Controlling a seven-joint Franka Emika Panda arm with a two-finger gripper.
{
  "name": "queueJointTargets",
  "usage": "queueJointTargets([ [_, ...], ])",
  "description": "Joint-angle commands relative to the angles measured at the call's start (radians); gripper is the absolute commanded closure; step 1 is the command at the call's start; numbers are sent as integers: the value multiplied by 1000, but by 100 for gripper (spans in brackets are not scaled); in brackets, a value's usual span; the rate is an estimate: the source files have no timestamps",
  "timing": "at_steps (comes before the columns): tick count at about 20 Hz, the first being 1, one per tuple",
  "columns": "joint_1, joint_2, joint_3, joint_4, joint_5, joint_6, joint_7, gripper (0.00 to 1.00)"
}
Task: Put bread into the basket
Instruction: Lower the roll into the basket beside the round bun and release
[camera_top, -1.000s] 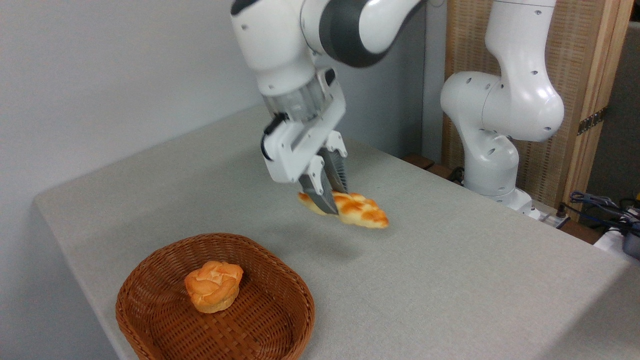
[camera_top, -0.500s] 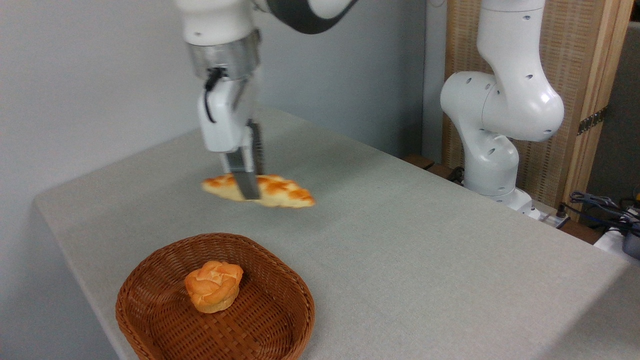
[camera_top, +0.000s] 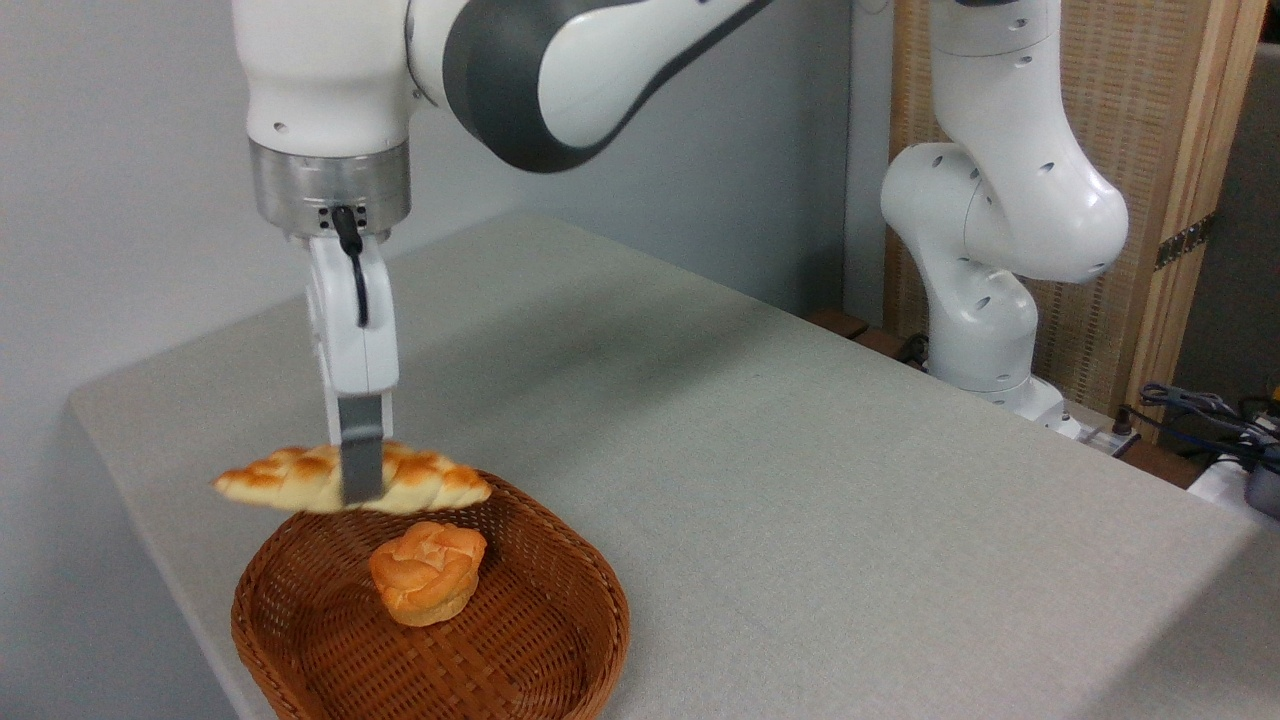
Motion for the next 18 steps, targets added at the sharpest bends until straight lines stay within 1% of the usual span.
queueJointTargets([
  [1,-4,2,21,21,-11,28,-42,14],
  [2,-4,2,21,18,1,28,-39,5],
  [3,-4,0,21,17,34,23,-38,0],
  [4,-4,0,21,17,68,19,-39,0],
  [5,-4,-1,21,17,81,15,-39,0],
  [13,-4,-5,21,17,87,11,-49,0],
  [18,-4,-20,35,17,90,-46,-44,0],
])
